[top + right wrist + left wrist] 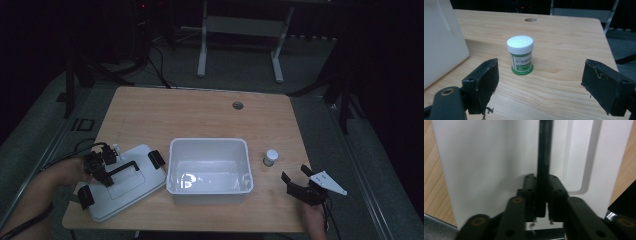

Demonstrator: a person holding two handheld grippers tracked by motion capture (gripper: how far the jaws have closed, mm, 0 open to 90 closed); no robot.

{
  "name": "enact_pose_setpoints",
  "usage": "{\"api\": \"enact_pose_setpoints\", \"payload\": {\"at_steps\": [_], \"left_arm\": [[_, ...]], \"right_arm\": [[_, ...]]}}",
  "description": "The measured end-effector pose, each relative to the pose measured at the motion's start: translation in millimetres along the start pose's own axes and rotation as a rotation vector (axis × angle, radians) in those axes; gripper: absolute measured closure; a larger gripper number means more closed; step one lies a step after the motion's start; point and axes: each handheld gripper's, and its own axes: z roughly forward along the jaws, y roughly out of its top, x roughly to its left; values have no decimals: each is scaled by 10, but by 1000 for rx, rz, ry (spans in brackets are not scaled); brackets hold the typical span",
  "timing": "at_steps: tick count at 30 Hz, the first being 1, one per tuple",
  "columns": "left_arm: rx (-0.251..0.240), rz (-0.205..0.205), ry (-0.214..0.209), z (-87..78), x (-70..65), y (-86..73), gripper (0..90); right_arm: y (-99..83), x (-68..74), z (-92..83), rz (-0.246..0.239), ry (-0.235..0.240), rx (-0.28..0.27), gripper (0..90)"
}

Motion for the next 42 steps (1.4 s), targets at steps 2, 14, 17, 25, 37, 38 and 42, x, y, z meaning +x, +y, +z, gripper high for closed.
{"api": "enact_pose_setpoints", "payload": {"at_steps": [2,14,17,25,37,38,42], "left_arm": [[-10,-8,5,-7,7,6,619],[-41,-58,30,-84,15,-19,276],[-38,-61,33,-81,11,-45,265],[-44,-62,27,-100,15,-101,265],[-31,-68,15,-105,2,-151,266],[-31,-70,15,-109,0,-151,265],[-23,-62,21,-123,-13,-133,266]], "right_arm": [[3,-4,5,5,10,13,139],[27,-12,45,-46,40,153,138],[35,-40,55,-47,32,202,138],[81,-113,124,-81,-11,379,138],[306,-179,233,-133,-2,717,138],[327,-183,245,-132,2,750,138],[421,-196,300,-126,21,884,138]]}}
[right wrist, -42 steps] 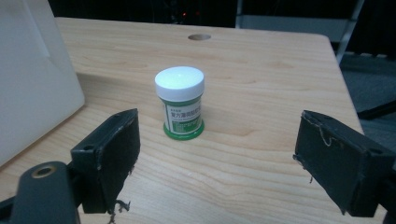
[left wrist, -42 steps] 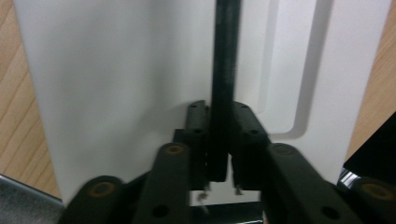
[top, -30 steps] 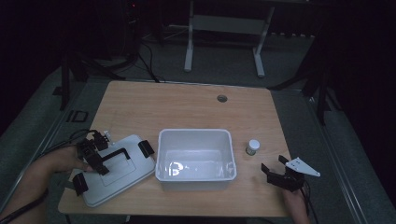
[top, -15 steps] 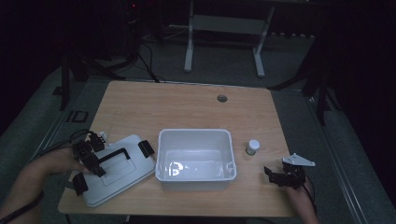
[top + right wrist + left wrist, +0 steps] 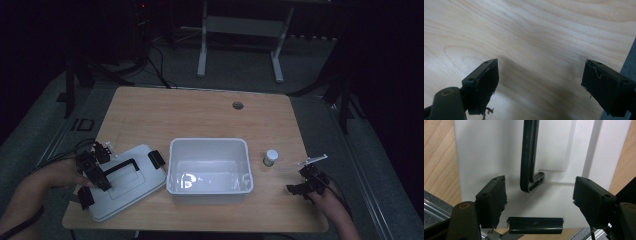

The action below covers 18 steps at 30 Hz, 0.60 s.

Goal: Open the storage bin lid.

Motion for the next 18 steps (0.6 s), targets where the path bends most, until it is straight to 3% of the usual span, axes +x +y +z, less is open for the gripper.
{"api": "enact_pose_setpoints", "payload": {"at_steps": [7,18], "left_arm": [[11,4,-2,-5,-17,19,266],[24,5,2,-2,-27,25,266]], "right_arm": [[153,-45,-66,-4,20,126,131],[376,-28,-83,-53,74,226,115]]}}
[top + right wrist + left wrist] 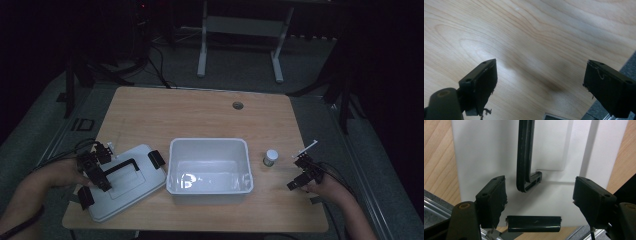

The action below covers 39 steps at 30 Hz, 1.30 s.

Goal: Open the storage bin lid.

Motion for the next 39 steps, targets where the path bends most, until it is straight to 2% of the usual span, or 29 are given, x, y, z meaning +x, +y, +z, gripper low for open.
{"api": "enact_pose_setpoints", "payload": {"at_steps": [1,8,22,25,27,31,36,39], "left_arm": [[0,-2,1,3,-4,4,266],[-1,3,1,-11,-12,13,266],[9,10,0,8,-7,10,266],[6,4,-5,7,-1,4,266],[9,3,-4,15,2,-6,266],[16,7,-5,35,3,-2,266],[12,10,-5,39,-3,12,266],[18,15,-5,46,-9,21,266]], "right_arm": [[31,7,-5,-2,11,2,115],[201,48,-51,-35,6,17,115],[568,111,-216,-58,19,-8,116],[617,131,-230,-68,23,-15,117],[690,178,-241,-91,13,-21,136],[783,216,-223,-135,25,-25,145],[939,216,-168,-126,32,-13,175],[1026,243,-129,-149,21,4,182]]}}
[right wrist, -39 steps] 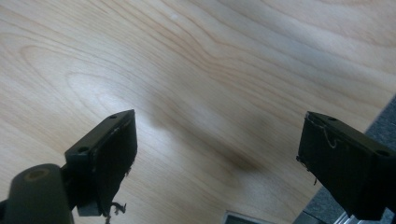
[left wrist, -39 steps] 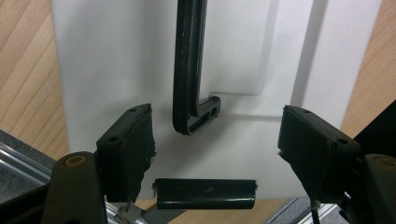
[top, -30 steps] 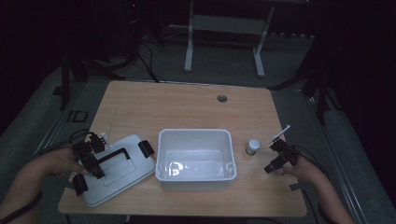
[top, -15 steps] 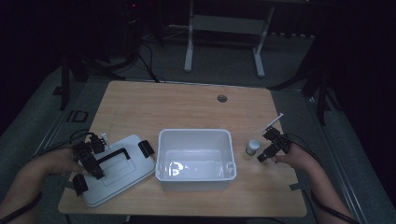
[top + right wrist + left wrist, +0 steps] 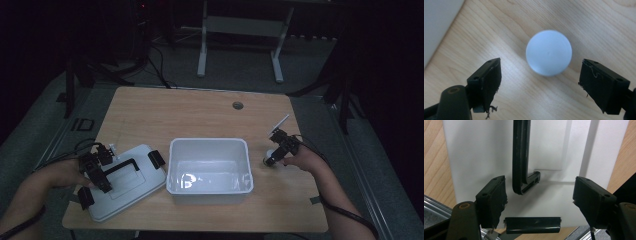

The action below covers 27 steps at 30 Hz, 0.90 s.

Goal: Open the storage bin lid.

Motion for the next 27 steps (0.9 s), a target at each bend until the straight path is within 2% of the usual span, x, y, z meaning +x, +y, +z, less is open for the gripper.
{"api": "enact_pose_setpoints", "payload": {"at_steps": [7,8,11,17,20,22,23,26,27], "left_arm": [[2,3,1,12,-1,0,266],[0,0,-4,13,-2,-1,266],[5,-1,-4,20,2,-3,266],[11,2,-5,35,-4,6,266],[9,4,-3,29,-2,10,266],[6,3,-4,26,-2,11,266],[5,4,-3,18,-5,13,266],[8,3,2,11,-6,15,265],[12,3,4,13,-7,16,266]], "right_arm": [[124,-13,120,-11,-11,43,246],[134,-9,135,-13,-14,44,280],[148,-6,162,-22,-20,45,299],[172,-7,236,-19,-51,74,413],[171,-14,234,-37,-49,76,495],[171,-10,224,-47,-57,75,496],[161,8,196,-70,-78,76,498],[145,33,162,-96,-86,79,499],[127,54,113,-119,-95,76,499]]}}
